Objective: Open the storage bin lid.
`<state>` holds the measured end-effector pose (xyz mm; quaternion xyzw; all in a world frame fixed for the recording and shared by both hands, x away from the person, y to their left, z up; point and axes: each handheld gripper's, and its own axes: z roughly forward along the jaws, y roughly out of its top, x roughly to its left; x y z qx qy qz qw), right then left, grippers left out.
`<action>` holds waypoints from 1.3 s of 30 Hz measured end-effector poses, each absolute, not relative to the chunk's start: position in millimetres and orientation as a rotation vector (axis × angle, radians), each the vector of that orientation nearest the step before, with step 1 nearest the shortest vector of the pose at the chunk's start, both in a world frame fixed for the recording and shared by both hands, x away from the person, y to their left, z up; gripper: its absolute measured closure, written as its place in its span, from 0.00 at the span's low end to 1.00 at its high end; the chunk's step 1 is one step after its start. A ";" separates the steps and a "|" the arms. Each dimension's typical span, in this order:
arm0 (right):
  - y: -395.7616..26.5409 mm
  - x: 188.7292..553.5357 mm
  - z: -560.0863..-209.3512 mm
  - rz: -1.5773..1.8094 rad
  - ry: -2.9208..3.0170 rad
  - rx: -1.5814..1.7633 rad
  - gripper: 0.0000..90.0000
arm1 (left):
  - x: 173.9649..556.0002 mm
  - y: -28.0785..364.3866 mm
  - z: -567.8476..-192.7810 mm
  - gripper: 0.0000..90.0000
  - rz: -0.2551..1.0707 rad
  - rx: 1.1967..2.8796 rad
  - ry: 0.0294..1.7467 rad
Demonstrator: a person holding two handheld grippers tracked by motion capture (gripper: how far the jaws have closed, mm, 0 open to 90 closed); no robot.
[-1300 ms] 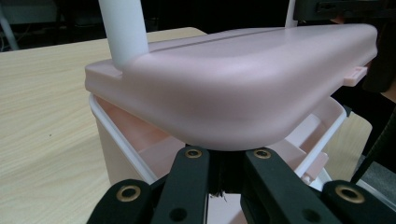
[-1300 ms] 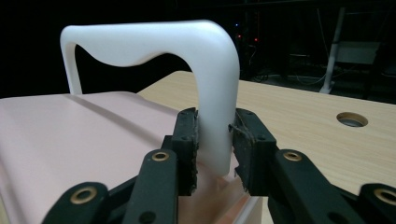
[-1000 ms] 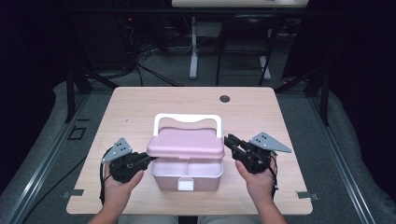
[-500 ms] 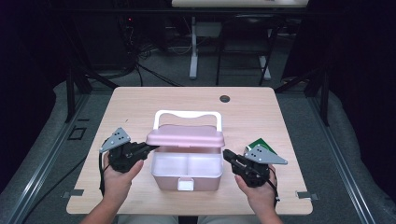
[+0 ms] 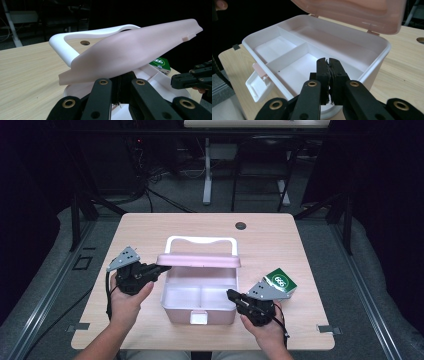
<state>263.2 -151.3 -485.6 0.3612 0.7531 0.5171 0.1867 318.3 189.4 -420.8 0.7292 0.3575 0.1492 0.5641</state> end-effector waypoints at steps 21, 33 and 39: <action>-145.2 266.5 -494.6 1.431 2.211 1.013 0.98 | 338.6 186.1 -394.5 1.00 0.343 1.885 0.841; -141.7 269.2 -496.4 1.383 2.235 0.998 0.99 | 349.4 184.5 -385.8 0.99 0.345 1.972 0.842; -142.2 269.3 -496.6 1.390 2.237 1.001 0.99 | 356.6 187.7 -379.4 0.98 0.355 2.028 0.862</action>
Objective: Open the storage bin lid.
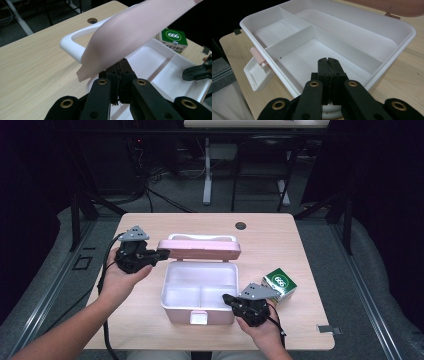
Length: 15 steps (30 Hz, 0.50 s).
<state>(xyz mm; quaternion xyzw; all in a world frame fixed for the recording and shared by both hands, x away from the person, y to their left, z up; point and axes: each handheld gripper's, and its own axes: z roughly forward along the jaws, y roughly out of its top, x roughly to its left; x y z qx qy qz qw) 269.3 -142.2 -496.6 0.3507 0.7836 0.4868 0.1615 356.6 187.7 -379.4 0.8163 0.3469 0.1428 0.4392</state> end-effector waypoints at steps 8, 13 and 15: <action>-142.2 268.9 -496.8 1.396 2.239 0.993 0.98 | 366.4 195.6 -373.4 0.99 0.348 2.071 0.892; -141.6 268.3 -497.0 1.392 2.233 0.985 0.98 | 370.6 189.9 -371.6 0.99 0.352 2.127 0.882; -141.5 268.0 -497.0 1.389 2.234 0.979 0.97 | 371.8 187.1 -370.5 0.99 0.357 2.148 0.882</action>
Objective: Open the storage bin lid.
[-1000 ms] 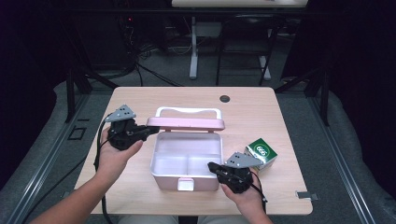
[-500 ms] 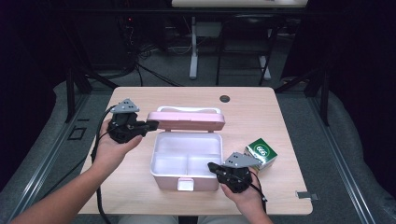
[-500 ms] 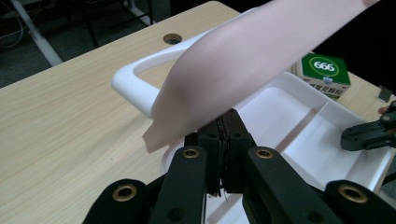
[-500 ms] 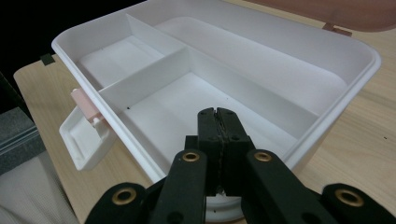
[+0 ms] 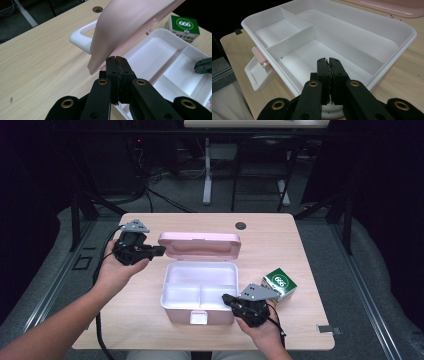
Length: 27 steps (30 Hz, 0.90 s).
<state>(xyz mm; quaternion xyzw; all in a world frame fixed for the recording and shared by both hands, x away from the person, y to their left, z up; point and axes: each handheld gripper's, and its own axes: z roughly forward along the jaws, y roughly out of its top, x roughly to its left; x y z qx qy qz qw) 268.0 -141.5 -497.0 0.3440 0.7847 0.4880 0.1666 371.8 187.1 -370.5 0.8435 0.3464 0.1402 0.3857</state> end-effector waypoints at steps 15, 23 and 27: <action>-142.4 268.5 -497.5 1.405 2.231 0.986 0.97 | 387.5 176.1 -363.0 0.99 0.386 2.265 0.877; -143.0 269.1 -497.8 1.415 2.228 0.995 0.98 | 397.8 174.4 -362.4 0.99 0.381 2.286 0.888; -143.1 269.1 -497.9 1.418 2.227 0.997 0.98 | 403.1 174.3 -361.3 0.99 0.370 2.302 0.886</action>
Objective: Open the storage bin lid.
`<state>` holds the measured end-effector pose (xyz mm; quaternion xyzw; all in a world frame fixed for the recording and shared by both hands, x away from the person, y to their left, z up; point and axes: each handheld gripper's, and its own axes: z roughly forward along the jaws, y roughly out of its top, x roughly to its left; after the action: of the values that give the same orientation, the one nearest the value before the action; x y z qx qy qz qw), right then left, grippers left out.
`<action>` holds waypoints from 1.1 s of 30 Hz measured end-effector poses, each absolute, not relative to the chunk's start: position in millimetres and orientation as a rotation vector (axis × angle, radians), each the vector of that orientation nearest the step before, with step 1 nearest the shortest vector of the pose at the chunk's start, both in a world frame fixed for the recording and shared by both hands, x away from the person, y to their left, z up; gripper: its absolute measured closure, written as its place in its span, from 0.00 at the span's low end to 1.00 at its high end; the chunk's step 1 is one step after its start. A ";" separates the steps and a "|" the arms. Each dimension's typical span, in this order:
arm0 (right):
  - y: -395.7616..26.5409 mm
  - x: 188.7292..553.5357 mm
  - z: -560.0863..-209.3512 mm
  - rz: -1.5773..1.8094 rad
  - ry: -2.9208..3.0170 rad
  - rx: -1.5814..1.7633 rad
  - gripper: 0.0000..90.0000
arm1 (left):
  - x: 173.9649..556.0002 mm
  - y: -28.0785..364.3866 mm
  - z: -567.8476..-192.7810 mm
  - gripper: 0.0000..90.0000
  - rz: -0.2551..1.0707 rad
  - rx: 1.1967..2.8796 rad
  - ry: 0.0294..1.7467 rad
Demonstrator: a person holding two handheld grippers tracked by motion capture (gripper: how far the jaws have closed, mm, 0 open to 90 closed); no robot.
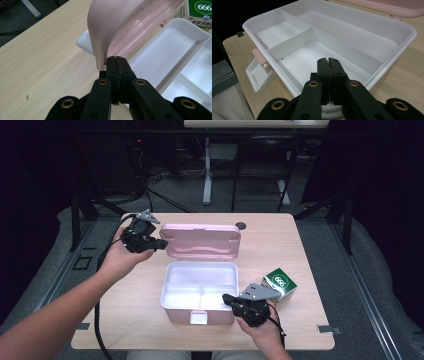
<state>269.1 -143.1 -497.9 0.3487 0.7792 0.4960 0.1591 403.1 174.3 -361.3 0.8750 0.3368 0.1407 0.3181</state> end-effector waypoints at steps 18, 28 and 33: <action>-143.0 268.9 -498.0 1.412 2.226 0.990 0.98 | 425.1 173.2 -364.0 0.98 0.405 2.401 0.911; -142.9 268.9 -498.0 1.410 2.226 0.988 0.99 | 432.4 179.9 -371.5 0.98 0.375 2.532 0.903; -142.8 268.8 -498.0 1.409 2.225 0.988 0.99 | 430.0 175.0 -370.3 0.97 0.347 2.615 0.834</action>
<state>268.8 -142.8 -498.0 0.3464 0.7804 0.4942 0.1635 430.0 175.0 -370.3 0.9286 0.2962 0.1233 0.1864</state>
